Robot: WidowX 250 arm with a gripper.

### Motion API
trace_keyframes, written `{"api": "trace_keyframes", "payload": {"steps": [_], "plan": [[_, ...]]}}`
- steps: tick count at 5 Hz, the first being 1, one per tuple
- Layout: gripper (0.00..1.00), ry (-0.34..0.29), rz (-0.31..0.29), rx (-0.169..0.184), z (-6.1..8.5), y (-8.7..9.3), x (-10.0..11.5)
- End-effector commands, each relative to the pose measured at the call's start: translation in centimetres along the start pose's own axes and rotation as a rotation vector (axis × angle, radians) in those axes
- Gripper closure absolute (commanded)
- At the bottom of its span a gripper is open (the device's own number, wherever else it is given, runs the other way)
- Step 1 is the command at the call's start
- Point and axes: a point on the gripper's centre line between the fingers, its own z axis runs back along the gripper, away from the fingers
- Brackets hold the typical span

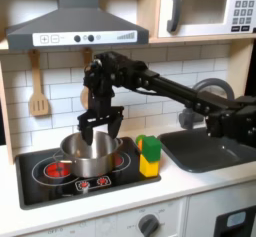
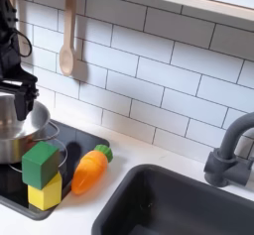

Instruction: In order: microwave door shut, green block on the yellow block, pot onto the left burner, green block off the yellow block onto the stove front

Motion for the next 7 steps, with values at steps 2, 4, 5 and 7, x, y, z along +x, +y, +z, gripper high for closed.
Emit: {"api": "trace_keyframes", "payload": {"steps": [2, 4, 5, 7], "plan": [[0.0, 0.047, 0.006, 0.005, -2.0, 0.4, -0.3], [0.0, 0.067, 0.03, 0.01, -3.1, 0.8, 0.4], [0.0, 0.072, 0.044, 0.015, -3.7, 1.0, 0.9], [0.0, 0.094, 0.049, 0.017, -4.3, 1.2, 1.0]]}}
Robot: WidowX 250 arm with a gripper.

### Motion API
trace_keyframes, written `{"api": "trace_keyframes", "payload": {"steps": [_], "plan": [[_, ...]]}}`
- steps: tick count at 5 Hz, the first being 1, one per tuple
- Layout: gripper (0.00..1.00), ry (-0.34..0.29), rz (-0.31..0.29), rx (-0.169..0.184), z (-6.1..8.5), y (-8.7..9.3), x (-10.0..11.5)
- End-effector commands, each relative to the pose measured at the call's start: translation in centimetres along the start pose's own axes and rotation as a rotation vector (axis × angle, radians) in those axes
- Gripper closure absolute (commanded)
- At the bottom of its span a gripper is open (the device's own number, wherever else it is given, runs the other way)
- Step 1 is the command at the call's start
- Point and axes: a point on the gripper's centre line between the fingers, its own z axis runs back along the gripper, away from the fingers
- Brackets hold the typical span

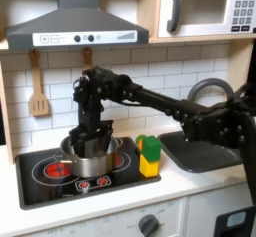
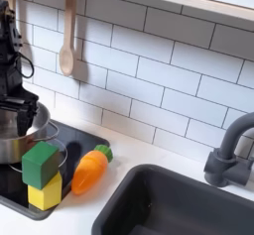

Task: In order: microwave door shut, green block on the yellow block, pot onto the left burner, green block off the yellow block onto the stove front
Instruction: 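Slide the pot onto the left burner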

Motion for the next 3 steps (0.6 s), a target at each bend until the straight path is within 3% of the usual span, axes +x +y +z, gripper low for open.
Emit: {"api": "trace_keyframes", "payload": {"steps": [1, 3], "plan": [[0.0, 0.007, -0.005, -0.001, 0.06, 0.11, -0.18], [0.0, 0.015, 0.008, 0.006, -0.04, 0.82, -0.37]]}}
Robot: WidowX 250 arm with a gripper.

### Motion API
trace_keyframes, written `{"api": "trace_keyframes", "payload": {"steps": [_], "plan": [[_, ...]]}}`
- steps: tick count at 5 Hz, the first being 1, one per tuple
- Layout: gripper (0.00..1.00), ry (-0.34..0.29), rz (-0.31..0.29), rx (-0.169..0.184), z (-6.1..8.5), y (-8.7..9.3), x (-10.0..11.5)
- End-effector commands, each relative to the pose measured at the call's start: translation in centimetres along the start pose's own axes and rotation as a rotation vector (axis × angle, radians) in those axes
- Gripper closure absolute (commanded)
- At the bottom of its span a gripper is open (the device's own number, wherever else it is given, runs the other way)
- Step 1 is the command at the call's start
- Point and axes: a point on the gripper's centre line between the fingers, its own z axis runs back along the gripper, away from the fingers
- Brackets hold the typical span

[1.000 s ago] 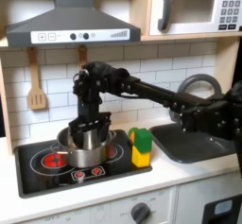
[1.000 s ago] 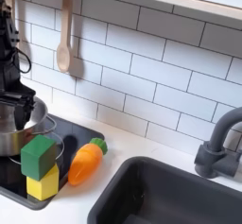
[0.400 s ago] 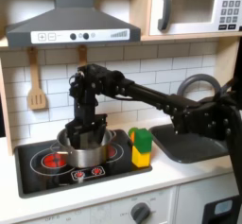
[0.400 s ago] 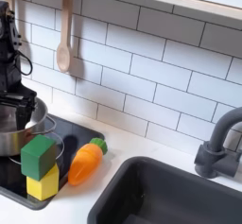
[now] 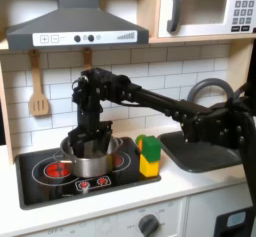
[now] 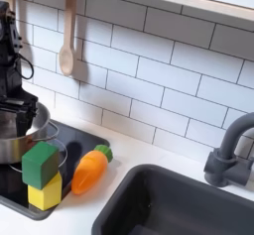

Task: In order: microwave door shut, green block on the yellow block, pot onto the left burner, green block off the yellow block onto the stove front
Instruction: 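Slide the pot onto the left burner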

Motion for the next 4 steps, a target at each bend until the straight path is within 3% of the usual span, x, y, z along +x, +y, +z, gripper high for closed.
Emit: {"api": "trace_keyframes", "payload": {"steps": [1, 4], "plan": [[0.0, -0.006, 0.013, 0.009, 0.3, 1.0, 0.0], [0.0, -0.031, 0.046, 0.036, 1.2, 2.9, 0.3]]}}
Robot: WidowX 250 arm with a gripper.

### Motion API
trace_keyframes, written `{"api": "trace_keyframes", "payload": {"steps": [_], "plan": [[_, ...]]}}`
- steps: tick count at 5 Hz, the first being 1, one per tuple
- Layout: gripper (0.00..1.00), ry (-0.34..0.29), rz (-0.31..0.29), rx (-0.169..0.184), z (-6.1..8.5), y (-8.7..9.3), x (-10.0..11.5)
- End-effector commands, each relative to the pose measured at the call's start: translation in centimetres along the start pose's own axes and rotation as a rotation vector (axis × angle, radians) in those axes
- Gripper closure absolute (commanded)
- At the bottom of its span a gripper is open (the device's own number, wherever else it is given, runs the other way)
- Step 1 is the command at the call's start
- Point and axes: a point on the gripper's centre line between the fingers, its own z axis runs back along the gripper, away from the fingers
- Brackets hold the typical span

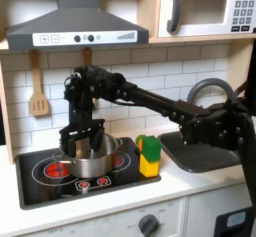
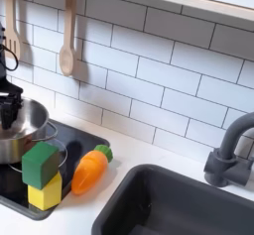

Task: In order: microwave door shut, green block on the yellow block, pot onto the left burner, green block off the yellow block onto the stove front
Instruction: 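Slide the pot onto the left burner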

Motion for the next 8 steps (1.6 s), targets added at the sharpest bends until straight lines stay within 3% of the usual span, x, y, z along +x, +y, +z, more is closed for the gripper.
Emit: {"api": "trace_keyframes", "payload": {"steps": [1, 8], "plan": [[0.0, 0.001, 0.025, 0.022, -0.1, 1.5, 0.3], [0.0, -0.015, 0.131, 0.101, -0.5, 6.0, 3.1]]}}
